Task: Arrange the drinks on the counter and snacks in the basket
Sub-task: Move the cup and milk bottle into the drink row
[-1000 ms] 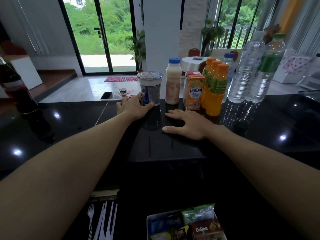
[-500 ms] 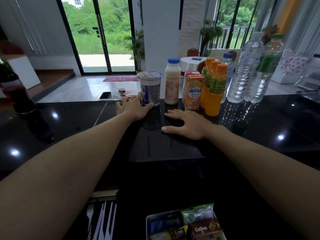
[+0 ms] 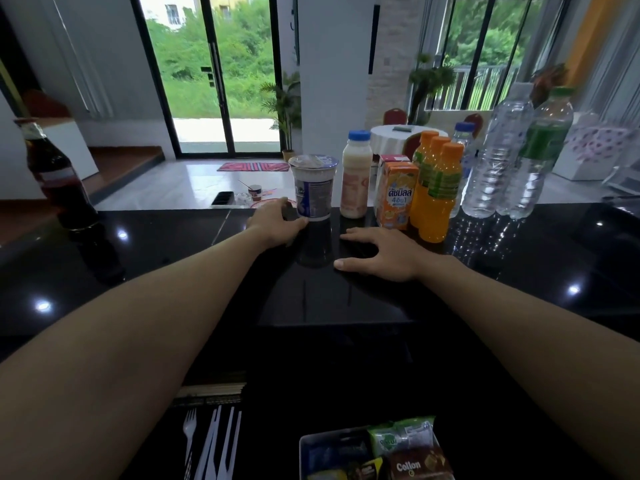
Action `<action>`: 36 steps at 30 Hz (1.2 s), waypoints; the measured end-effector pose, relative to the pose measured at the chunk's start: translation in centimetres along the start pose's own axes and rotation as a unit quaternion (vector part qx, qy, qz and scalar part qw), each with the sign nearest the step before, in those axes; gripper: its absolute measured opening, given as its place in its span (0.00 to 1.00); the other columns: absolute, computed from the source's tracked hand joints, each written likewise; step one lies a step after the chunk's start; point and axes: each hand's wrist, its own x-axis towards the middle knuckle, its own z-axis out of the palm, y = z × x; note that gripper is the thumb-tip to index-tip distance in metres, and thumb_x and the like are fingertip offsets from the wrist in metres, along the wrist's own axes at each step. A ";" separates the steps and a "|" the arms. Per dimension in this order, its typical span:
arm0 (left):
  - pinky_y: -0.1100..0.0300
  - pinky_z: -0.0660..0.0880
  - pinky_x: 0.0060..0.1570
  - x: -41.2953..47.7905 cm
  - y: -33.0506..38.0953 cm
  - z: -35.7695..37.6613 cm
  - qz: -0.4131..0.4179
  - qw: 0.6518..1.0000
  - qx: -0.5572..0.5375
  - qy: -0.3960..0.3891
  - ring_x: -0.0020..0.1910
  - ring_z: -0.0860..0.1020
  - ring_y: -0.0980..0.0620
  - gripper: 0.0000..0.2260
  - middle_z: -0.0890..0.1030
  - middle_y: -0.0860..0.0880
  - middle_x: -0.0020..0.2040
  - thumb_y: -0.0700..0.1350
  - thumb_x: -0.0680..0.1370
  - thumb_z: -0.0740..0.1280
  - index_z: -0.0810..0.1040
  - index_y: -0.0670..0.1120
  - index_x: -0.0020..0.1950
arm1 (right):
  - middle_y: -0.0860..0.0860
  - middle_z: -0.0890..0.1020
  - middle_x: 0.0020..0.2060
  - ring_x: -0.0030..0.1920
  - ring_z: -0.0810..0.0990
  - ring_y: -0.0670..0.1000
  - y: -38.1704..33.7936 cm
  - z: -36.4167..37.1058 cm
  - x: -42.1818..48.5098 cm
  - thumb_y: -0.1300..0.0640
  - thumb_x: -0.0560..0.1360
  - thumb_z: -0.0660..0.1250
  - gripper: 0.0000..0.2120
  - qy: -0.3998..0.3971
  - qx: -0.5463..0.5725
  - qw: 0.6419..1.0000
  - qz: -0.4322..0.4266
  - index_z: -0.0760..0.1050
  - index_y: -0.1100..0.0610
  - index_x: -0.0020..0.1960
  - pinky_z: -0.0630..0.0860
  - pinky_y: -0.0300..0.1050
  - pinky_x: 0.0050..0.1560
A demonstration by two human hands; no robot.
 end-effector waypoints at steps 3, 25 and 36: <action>0.49 0.64 0.73 -1.0 -0.7 -1.4 0.033 0.999 -0.027 -0.005 0.75 0.67 0.44 0.33 0.67 0.44 0.77 0.55 0.79 0.68 0.61 0.44 0.80 | 0.47 0.71 0.73 0.72 0.68 0.50 -0.8 -0.3 0.7 0.18 0.63 0.60 0.46 0.016 -0.014 1.000 0.006 0.72 0.45 0.72 0.68 0.52 0.70; 0.52 0.65 0.71 -11.4 -19.1 -14.1 -0.123 0.986 0.092 0.070 0.74 0.68 0.47 0.26 0.70 0.48 0.75 0.59 0.81 0.62 0.69 0.50 0.76 | 0.51 0.62 0.79 0.80 0.57 0.52 -20.6 8.5 8.6 0.32 0.77 0.61 0.39 -0.007 -0.036 0.984 -0.174 0.62 0.54 0.80 0.55 0.50 0.78; 0.59 0.67 0.60 -10.5 -19.8 -14.6 -0.118 0.982 0.082 0.119 0.67 0.75 0.47 0.19 0.77 0.50 0.68 0.53 0.80 0.64 0.76 0.51 0.70 | 0.46 0.62 0.79 0.79 0.59 0.49 -22.3 11.1 10.6 0.23 0.73 0.55 0.42 -0.003 -0.071 0.980 -0.186 0.63 0.47 0.79 0.57 0.52 0.77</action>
